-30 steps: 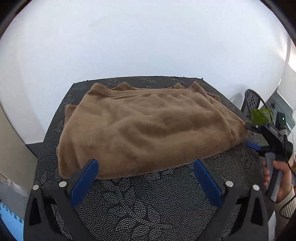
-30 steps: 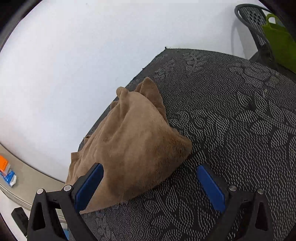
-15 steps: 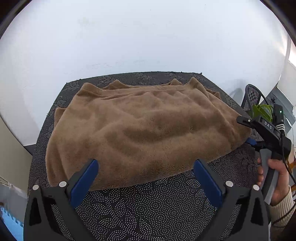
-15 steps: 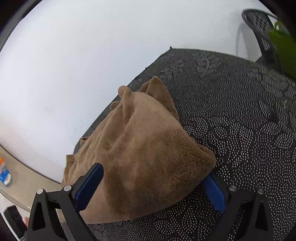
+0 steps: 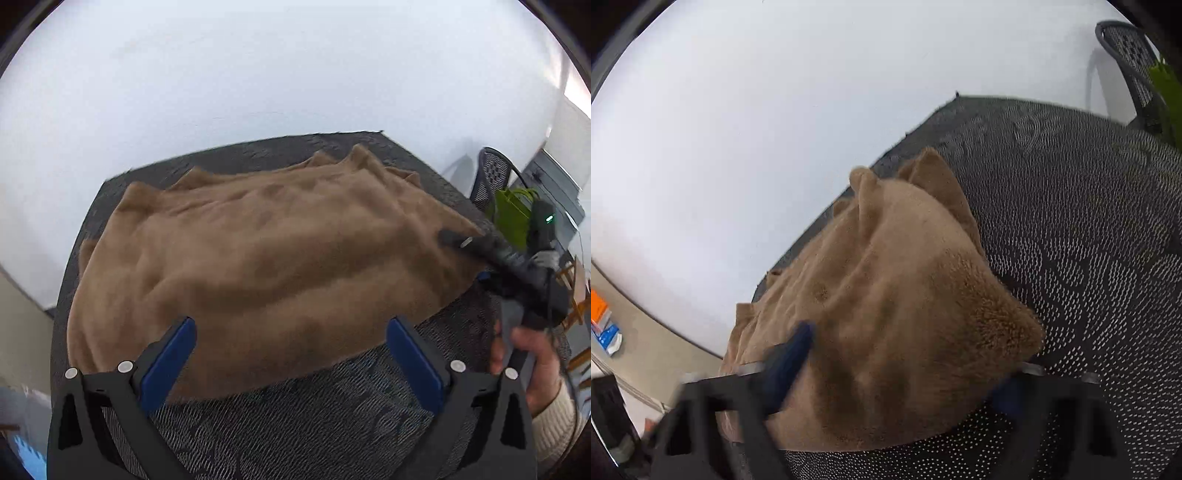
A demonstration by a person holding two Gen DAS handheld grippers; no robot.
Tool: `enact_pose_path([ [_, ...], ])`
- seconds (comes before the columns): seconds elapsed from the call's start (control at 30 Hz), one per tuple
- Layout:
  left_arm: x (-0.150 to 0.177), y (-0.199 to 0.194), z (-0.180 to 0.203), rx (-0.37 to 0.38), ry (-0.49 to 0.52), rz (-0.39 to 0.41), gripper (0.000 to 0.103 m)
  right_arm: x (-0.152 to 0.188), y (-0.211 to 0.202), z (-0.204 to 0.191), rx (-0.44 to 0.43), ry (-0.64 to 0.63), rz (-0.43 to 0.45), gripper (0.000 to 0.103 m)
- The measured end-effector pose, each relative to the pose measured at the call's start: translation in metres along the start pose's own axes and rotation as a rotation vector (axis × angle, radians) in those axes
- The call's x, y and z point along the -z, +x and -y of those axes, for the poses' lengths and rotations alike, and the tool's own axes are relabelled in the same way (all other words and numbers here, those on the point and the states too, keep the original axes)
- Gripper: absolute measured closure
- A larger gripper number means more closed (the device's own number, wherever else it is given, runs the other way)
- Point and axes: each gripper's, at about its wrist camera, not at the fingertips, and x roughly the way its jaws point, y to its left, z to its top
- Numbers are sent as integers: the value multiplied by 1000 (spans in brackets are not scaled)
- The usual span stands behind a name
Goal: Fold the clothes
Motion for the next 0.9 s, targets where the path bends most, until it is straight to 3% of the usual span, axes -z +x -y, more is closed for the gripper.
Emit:
enact_pose_path([
  [0.03,-9,2,4,4,16,-2,0,0,-1,3,7,11,1,54],
  [0.1,-32,7,15,31,51,-10,0,-1,-4,9,-19,44,-1,66],
  [0.23,-79,27,34,186,67,-77,0,-4,-7,10,-45,44,33,74],
  [0.3,-102,42,44,259,65,-125,0,-3,-11,1,-44,6,63,75],
  [0.43,-137,85,63,310,43,-248,0,1,-20,-27,-32,-100,117,75],
  [0.63,-166,139,85,329,7,-395,0,7,-23,-55,23,-236,164,75],
  [0.8,-176,168,118,367,46,-504,0,13,-21,-63,53,-289,160,75],
  [0.9,-177,183,138,342,88,-549,0,18,-26,-73,70,-313,166,75],
])
